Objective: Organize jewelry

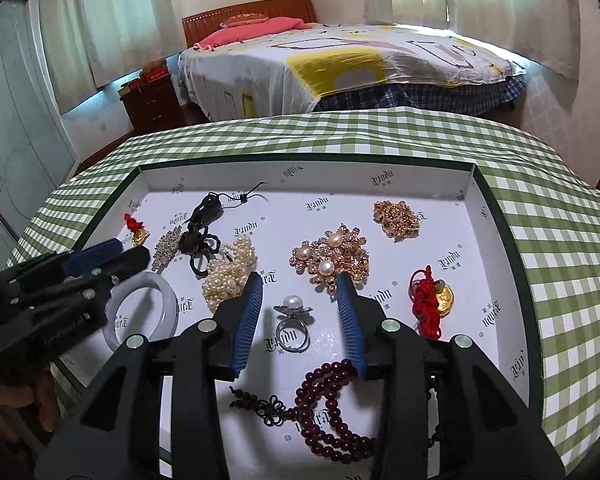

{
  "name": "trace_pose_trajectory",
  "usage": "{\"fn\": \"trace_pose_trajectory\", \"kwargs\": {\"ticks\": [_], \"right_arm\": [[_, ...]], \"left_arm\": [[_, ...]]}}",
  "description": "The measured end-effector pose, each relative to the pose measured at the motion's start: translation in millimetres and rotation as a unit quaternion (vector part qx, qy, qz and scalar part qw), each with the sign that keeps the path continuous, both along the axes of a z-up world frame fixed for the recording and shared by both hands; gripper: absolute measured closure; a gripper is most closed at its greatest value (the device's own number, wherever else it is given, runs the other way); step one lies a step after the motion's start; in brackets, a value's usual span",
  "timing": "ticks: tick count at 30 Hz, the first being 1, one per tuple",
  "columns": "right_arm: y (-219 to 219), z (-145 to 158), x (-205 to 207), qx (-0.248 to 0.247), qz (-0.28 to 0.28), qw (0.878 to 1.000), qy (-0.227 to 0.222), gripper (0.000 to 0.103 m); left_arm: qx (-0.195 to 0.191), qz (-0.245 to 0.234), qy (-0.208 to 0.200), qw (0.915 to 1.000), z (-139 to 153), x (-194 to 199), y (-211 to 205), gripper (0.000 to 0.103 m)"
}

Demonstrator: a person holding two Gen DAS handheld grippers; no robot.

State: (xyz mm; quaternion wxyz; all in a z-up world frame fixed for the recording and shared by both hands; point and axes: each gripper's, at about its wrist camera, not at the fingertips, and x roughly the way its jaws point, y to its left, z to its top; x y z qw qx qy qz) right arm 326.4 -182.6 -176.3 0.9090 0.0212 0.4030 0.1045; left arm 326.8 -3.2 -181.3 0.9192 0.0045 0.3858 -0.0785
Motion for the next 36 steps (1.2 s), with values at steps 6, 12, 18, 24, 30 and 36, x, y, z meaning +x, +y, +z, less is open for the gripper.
{"fn": "trace_pose_trajectory", "kwargs": {"ticks": [6,12,18,24,30,36], "right_arm": [[-1.7,3.5,-5.9,-0.001,-0.003,1.0,-0.009,0.055],[-3.3,12.9,-19.0,-0.001,-0.006,1.0,-0.018,0.048],[-8.2,31.2,-49.2,-0.001,-0.014,0.999,-0.033,0.033],[-15.9,54.9,-92.2,0.004,-0.026,0.999,-0.047,0.029],[-23.9,89.2,-145.0,-0.006,-0.035,0.996,-0.081,0.026],[-39.9,130.5,-200.4,-0.01,-0.054,0.991,-0.121,0.023]], "left_arm": [[-0.016,0.005,-0.005,0.9999,2.4,-3.8,2.5,0.037],[-0.024,0.011,-0.01,0.9996,10.8,-21.9,8.5,0.037],[-0.026,0.023,-0.042,0.9985,34.3,-57.5,10.9,0.026],[-0.039,0.024,-0.063,0.997,59.5,-110.9,13.2,0.023],[-0.02,0.044,-0.092,0.9946,92.8,-166.1,9.6,0.019],[-0.008,0.058,-0.118,0.9913,122.4,-212.5,11.9,0.019]]}}
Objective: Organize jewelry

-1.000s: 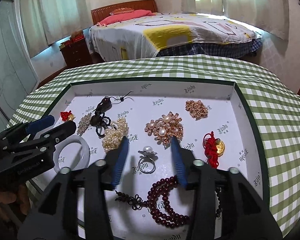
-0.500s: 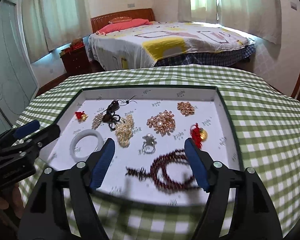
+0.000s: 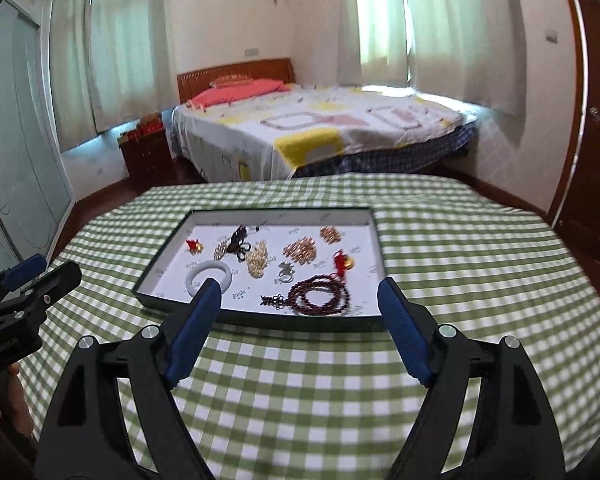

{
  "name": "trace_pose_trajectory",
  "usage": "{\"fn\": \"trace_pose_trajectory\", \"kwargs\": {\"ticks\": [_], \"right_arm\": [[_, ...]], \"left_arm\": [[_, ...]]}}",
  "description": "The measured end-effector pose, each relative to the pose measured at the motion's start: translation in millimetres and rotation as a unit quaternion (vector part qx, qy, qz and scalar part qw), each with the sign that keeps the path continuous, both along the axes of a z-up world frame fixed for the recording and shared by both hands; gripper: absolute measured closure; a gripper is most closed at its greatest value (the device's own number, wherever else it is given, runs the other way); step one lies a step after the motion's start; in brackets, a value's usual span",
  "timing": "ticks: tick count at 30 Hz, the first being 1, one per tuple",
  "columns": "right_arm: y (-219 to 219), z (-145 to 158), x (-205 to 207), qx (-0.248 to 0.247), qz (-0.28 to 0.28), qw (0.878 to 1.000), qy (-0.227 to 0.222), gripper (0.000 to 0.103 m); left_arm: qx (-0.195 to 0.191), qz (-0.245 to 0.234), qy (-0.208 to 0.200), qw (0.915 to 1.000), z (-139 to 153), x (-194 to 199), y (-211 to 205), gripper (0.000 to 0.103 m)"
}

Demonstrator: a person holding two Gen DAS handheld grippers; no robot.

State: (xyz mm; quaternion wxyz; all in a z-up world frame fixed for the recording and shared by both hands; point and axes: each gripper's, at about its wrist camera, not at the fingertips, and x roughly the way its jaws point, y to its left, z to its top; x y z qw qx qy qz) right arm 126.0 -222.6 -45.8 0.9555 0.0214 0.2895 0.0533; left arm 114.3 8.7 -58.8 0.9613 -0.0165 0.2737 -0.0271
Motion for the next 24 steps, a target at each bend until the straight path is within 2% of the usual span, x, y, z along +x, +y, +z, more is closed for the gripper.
{"fn": "trace_pose_trajectory", "kwargs": {"ticks": [12,17,24], "right_arm": [[-9.3,51.8,-76.0,-0.01,-0.001,0.998,-0.054,0.02],[-9.4,61.1,-87.7,-0.01,0.002,0.998,-0.066,0.02],[-9.6,63.7,-90.8,-0.008,0.005,0.997,-0.072,0.02]], "left_arm": [[-0.012,0.027,-0.037,0.9989,40.2,-56.2,12.0,0.019],[-0.011,0.029,-0.05,0.9982,46.3,-69.7,13.6,0.019],[-0.013,0.03,-0.049,0.9983,44.9,-75.0,14.7,0.019]]}}
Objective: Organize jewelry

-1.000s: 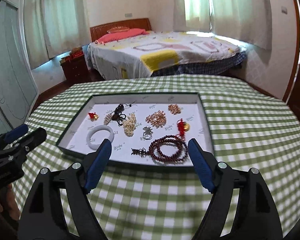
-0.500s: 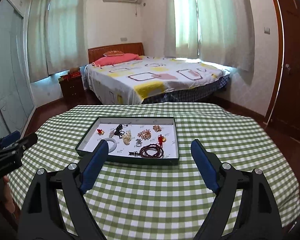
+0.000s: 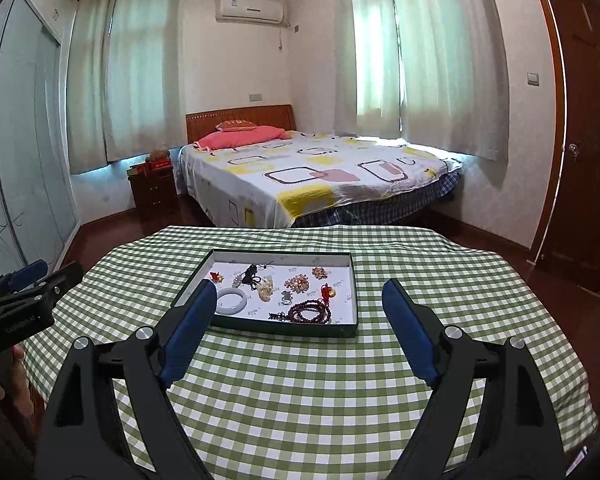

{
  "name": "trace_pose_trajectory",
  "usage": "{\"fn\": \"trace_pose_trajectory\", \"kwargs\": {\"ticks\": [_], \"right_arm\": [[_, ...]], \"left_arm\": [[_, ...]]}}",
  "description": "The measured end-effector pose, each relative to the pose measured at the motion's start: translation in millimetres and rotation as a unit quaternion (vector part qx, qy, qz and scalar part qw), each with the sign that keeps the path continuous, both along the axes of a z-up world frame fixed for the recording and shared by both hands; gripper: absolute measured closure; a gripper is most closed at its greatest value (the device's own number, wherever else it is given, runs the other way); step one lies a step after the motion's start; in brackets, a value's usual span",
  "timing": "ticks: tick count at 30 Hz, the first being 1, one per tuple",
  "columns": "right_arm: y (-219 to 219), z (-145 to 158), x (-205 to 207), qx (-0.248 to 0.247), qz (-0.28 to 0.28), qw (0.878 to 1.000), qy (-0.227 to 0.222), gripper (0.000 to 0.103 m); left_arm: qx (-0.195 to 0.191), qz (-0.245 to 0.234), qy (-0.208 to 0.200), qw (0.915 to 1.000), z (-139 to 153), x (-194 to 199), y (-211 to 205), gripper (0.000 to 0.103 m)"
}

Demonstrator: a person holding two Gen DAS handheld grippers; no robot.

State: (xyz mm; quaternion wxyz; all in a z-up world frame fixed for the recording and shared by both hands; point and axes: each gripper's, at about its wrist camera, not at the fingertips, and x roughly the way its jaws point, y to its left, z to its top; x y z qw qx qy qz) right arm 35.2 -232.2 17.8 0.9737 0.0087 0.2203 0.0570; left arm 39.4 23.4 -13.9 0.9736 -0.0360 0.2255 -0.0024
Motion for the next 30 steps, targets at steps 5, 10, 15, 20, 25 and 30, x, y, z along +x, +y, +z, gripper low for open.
{"fn": "trace_pose_trajectory", "kwargs": {"ticks": [5,10,15,20,25,30], "right_arm": [[2.3,1.9,-2.5,0.0,0.002,1.0,-0.003,0.02],[3.4,2.4,-2.3,0.0,0.003,1.0,-0.005,0.02],[3.7,1.6,-2.5,-0.001,0.004,1.0,-0.006,0.02],[3.7,1.8,-2.8,-0.001,0.004,1.0,-0.006,0.02],[4.3,2.0,-2.4,-0.001,0.004,1.0,-0.006,0.02],[4.5,2.0,-2.4,-0.001,0.004,1.0,-0.007,0.02]], "left_arm": [[-0.002,0.001,-0.002,1.0,1.0,-2.8,1.8,0.019],[0.0,-0.001,-0.003,1.0,0.4,-4.3,1.6,0.019],[-0.001,-0.001,-0.003,1.0,0.2,-4.6,1.6,0.019],[-0.003,0.0,-0.002,1.0,0.3,-4.8,2.1,0.019],[-0.006,0.001,-0.004,1.0,1.4,-5.4,3.0,0.019],[-0.008,0.001,-0.003,1.0,2.4,-5.5,2.4,0.019]]}}
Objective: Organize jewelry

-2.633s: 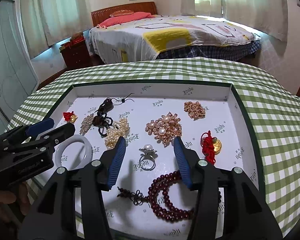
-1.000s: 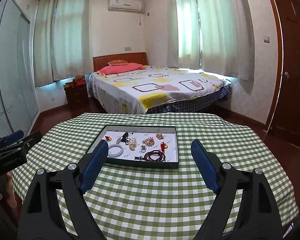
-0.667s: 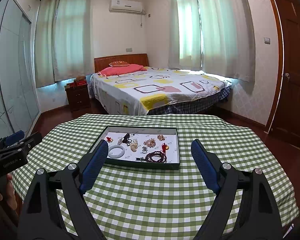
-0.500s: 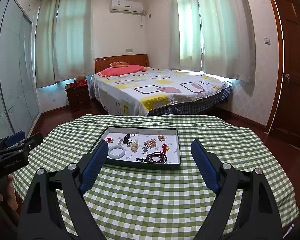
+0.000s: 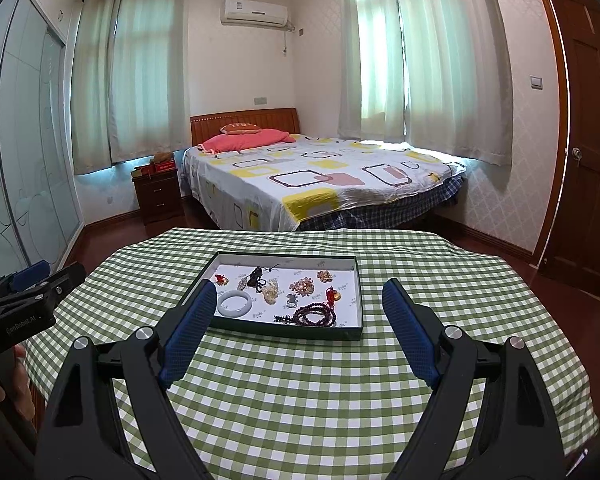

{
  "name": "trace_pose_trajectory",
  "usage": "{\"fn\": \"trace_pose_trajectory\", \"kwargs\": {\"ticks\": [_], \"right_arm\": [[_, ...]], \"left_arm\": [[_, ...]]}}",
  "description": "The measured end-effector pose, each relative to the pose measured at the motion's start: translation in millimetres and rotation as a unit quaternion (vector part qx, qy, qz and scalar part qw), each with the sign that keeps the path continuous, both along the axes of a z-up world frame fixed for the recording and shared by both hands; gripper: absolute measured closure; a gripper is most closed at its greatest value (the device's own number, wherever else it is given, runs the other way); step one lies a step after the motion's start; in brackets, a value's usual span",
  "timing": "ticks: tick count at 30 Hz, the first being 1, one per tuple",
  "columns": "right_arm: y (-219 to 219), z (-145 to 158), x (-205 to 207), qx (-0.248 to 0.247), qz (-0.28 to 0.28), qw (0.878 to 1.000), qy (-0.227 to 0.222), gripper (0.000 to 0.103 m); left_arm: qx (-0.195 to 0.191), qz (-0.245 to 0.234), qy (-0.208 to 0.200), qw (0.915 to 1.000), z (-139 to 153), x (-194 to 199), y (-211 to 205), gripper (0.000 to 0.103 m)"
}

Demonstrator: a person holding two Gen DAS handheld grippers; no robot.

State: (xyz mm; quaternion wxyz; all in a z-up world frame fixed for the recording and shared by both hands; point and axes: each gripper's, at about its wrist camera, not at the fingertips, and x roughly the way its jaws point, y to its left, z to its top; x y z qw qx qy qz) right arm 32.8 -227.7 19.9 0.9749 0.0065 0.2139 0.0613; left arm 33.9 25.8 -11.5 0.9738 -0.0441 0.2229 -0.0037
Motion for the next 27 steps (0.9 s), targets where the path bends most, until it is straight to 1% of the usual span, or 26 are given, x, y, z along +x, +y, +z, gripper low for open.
{"fn": "trace_pose_trajectory", "kwargs": {"ticks": [14,19,23,27], "right_arm": [[4.2,-0.9,-0.3,-0.001,0.001,1.0,0.001,0.02],[4.4,-1.1,-0.3,-0.001,0.002,1.0,0.002,0.02],[6.4,-1.8,0.0,-0.002,0.002,1.0,0.003,0.02],[7.3,-2.5,-0.1,-0.002,0.003,1.0,0.003,0.02]], "left_arm": [[0.0,0.0,-0.003,1.0,2.0,-1.4,-1.0,0.019],[0.009,-0.002,-0.009,0.9999,4.3,-3.2,-3.9,0.019],[0.002,-0.005,-0.004,1.0,2.9,-2.1,-3.6,0.018],[-0.013,-0.011,0.0,0.9999,0.3,-0.4,-0.9,0.018]]}}
